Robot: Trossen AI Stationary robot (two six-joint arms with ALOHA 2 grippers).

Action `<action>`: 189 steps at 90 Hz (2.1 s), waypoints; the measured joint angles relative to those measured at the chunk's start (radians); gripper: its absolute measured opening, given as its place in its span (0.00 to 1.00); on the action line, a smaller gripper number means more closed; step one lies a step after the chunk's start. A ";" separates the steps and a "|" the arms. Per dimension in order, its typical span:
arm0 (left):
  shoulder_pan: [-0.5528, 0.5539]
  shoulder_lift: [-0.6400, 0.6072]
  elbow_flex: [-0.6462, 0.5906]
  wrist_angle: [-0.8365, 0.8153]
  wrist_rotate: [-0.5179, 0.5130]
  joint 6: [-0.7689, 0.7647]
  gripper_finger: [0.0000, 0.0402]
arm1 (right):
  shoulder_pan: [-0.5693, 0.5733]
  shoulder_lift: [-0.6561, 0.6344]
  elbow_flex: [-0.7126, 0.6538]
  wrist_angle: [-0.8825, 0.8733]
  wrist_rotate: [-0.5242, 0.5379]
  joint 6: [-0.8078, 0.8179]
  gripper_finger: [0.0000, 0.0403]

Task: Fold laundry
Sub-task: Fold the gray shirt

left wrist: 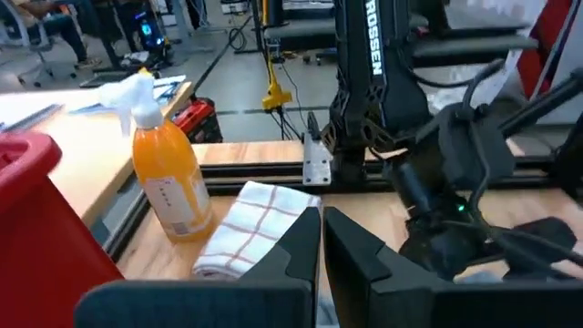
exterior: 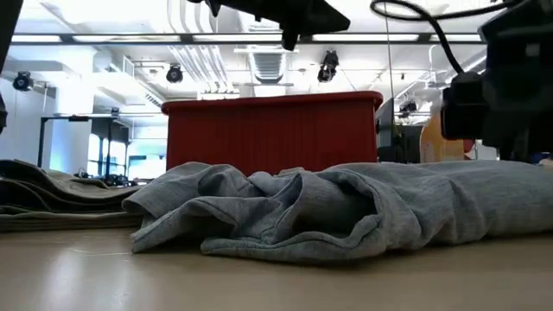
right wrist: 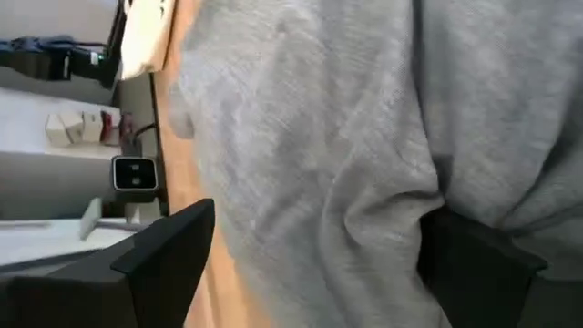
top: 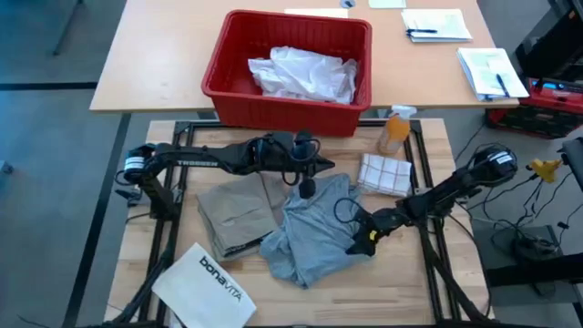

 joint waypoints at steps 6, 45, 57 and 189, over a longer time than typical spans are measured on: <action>0.000 0.000 0.000 0.017 0.000 -0.029 0.00 | -0.001 -0.001 0.000 0.046 -0.034 -0.003 0.85; -0.001 0.000 0.000 0.081 0.003 -0.267 0.00 | 0.000 0.051 0.041 0.028 -0.034 -0.028 0.85; -0.003 0.000 0.000 0.118 0.003 -0.437 0.00 | -0.003 0.046 0.043 0.011 -0.038 -0.038 0.85; -0.754 0.264 -0.304 0.328 -0.713 -1.620 0.79 | -0.004 0.047 0.042 -0.026 -0.083 -0.074 0.85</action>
